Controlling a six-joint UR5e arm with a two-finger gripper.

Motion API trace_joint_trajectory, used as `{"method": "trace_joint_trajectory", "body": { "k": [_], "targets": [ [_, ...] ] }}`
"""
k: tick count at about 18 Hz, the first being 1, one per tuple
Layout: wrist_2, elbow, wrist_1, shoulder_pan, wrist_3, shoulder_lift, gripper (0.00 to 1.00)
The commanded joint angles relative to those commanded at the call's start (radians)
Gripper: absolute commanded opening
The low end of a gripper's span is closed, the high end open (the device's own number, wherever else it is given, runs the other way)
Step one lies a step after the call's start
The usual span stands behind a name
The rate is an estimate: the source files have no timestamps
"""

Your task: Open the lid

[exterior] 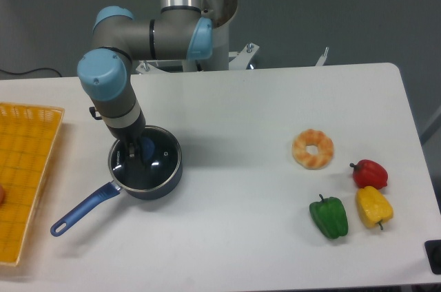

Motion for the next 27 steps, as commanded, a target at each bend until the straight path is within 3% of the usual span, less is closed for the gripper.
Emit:
{"method": "trace_joint_trajectory", "body": {
  "k": [27],
  "targets": [
    [0.003,0.002,-0.042,0.000,-0.029,0.014,0.64]
  ]
}}
